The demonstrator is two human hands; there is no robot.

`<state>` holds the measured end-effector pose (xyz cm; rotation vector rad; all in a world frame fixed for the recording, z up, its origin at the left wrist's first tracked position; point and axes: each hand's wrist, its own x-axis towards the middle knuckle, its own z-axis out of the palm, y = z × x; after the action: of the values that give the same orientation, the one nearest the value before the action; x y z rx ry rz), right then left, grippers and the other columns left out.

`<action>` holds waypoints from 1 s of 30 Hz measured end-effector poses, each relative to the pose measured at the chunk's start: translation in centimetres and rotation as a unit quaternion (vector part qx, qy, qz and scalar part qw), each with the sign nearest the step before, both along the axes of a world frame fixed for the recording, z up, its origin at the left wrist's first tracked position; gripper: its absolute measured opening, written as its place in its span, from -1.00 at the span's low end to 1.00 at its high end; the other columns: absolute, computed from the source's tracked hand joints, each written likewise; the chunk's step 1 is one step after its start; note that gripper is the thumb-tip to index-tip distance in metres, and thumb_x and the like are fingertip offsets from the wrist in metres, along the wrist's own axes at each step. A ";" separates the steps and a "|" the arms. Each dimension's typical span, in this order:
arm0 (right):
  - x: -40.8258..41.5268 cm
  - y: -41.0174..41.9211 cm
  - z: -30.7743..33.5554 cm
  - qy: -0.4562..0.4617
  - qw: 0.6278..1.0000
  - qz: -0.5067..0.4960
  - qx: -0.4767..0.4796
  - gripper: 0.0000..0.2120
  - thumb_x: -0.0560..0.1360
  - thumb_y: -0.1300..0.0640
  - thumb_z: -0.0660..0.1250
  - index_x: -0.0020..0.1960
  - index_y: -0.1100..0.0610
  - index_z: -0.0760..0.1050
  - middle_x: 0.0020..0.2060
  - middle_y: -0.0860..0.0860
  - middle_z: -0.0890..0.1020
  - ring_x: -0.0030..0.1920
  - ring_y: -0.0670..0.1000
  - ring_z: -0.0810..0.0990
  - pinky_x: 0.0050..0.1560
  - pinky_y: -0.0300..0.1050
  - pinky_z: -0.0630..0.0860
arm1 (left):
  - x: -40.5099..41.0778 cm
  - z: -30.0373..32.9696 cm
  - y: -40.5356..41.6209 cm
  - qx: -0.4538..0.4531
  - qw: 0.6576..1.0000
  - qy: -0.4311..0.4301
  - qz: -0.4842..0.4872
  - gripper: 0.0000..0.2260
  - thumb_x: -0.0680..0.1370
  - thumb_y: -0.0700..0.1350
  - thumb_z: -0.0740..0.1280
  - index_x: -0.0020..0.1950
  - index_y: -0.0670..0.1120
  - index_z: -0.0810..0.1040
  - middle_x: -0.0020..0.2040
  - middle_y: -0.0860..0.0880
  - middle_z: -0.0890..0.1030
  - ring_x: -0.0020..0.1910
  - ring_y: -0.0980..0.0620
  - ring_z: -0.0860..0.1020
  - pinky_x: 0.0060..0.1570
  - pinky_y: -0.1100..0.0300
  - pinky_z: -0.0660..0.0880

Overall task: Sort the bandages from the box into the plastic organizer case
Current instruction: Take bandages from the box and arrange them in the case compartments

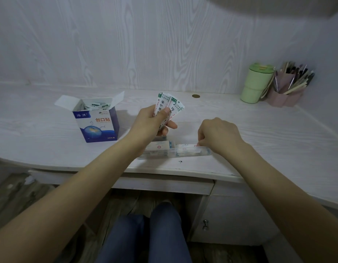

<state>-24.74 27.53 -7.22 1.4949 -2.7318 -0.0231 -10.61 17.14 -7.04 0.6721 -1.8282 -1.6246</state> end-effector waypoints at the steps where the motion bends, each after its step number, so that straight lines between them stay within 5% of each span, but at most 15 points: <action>1: 0.1 -0.1 0.0 0.015 1.000 0.003 0.008 -0.82 0.47 0.01 0.41 0.00 0.09 0.57 -0.22 0.02 0.49 -0.19 0.07 0.48 -0.21 -0.14 0.35 | 0.1 0.1 0.0 -0.001 1.000 0.000 0.001 -0.86 0.65 -0.10 0.15 -0.03 0.03 0.49 -0.33 0.00 0.64 -0.53 0.15 0.41 -0.34 0.29 0.47; 7: 0.6 -0.3 0.3 0.076 0.997 0.023 0.017 -0.82 0.49 0.00 0.39 0.01 0.08 0.57 -0.21 0.00 0.51 -0.23 0.06 0.46 -0.25 -0.16 0.31 | 0.4 0.2 0.0 -0.001 1.000 0.002 0.005 -0.86 0.65 -0.10 0.15 -0.04 0.04 0.48 -0.38 0.02 0.65 -0.52 0.15 0.42 -0.31 0.26 0.46; 16: 1.3 -1.4 -0.1 -0.061 0.996 0.064 -0.009 -0.77 0.49 -0.09 0.36 0.07 -0.01 0.63 -0.02 -0.02 0.64 -0.06 0.03 0.57 -0.21 -0.14 0.38 | 0.6 0.2 -0.1 0.004 1.000 0.002 0.007 -0.86 0.65 -0.10 0.16 -0.03 0.03 0.48 -0.36 0.01 0.64 -0.52 0.14 0.42 -0.28 0.23 0.48; 24: 0.6 -1.1 -0.1 -0.123 0.990 0.056 -0.046 -0.81 0.48 -0.05 0.38 -0.01 0.03 0.64 -0.18 -0.04 0.63 -0.19 -0.04 0.56 -0.31 -0.19 0.38 | 1.1 0.2 -0.3 0.036 0.999 0.005 -0.011 -0.89 0.64 -0.08 0.17 0.00 0.03 0.49 -0.34 0.00 0.66 -0.48 0.12 0.42 -0.34 0.30 0.51; 27: 0.5 -0.5 0.9 -0.268 0.939 0.059 -0.206 -0.88 0.52 0.10 0.33 0.00 0.05 0.63 -0.28 -0.07 0.63 -0.37 -0.13 0.52 -0.43 -0.36 0.37 | 1.6 0.3 -0.4 0.072 0.996 0.021 -0.039 -0.90 0.62 -0.12 0.20 0.05 -0.03 0.51 -0.31 -0.02 0.66 -0.49 0.13 0.42 -0.36 0.33 0.49; 30: 1.5 -0.2 2.3 -0.471 0.829 0.055 -0.296 -0.87 0.54 0.11 0.30 0.03 0.04 0.61 -0.19 -0.01 0.68 -0.29 -0.10 0.59 -0.37 -0.30 0.41 | 1.9 0.2 -0.4 0.090 0.993 0.025 -0.071 -0.86 0.58 -0.17 0.25 0.11 -0.07 0.52 -0.25 -0.04 0.68 -0.46 0.15 0.49 -0.28 0.30 0.55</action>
<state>-23.28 27.36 -4.92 1.6914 -2.6952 1.8222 -8.67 16.69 -6.83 0.5830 -1.7427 -1.8997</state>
